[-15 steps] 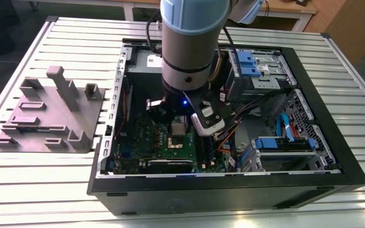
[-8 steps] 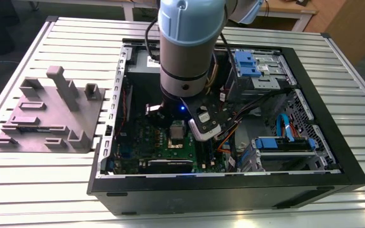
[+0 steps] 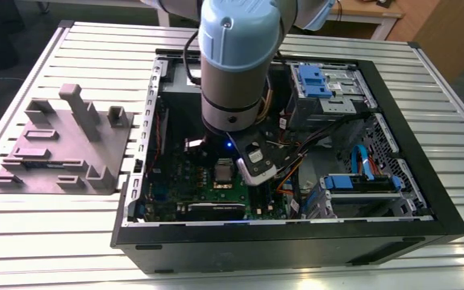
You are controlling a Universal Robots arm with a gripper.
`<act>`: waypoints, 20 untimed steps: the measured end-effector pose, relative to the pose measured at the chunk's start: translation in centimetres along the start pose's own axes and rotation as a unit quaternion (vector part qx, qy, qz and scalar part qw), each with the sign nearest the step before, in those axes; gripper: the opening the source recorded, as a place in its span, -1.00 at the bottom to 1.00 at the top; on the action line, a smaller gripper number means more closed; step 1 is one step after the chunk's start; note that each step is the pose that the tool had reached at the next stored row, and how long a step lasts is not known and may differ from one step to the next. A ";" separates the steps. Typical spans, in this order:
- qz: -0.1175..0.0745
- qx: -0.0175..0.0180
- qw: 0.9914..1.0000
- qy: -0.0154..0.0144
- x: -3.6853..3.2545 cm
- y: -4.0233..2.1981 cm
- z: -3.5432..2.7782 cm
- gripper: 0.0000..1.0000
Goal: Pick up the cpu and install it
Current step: 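Place the cpu into insertion slot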
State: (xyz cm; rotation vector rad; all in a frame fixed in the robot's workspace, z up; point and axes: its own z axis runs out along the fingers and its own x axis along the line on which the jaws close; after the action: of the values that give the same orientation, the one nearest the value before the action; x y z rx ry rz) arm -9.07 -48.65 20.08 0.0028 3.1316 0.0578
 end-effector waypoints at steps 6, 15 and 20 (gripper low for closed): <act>0.002 0.000 1.000 0.000 0.03 -0.11 0.35 -0.05; 0.002 0.000 1.000 0.000 0.04 -0.13 1.05 -0.05; 0.002 0.001 1.000 0.000 0.06 -0.17 1.39 -0.05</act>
State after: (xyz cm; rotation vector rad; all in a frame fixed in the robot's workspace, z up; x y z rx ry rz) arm -9.11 -48.77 18.69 0.0078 3.1322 0.0561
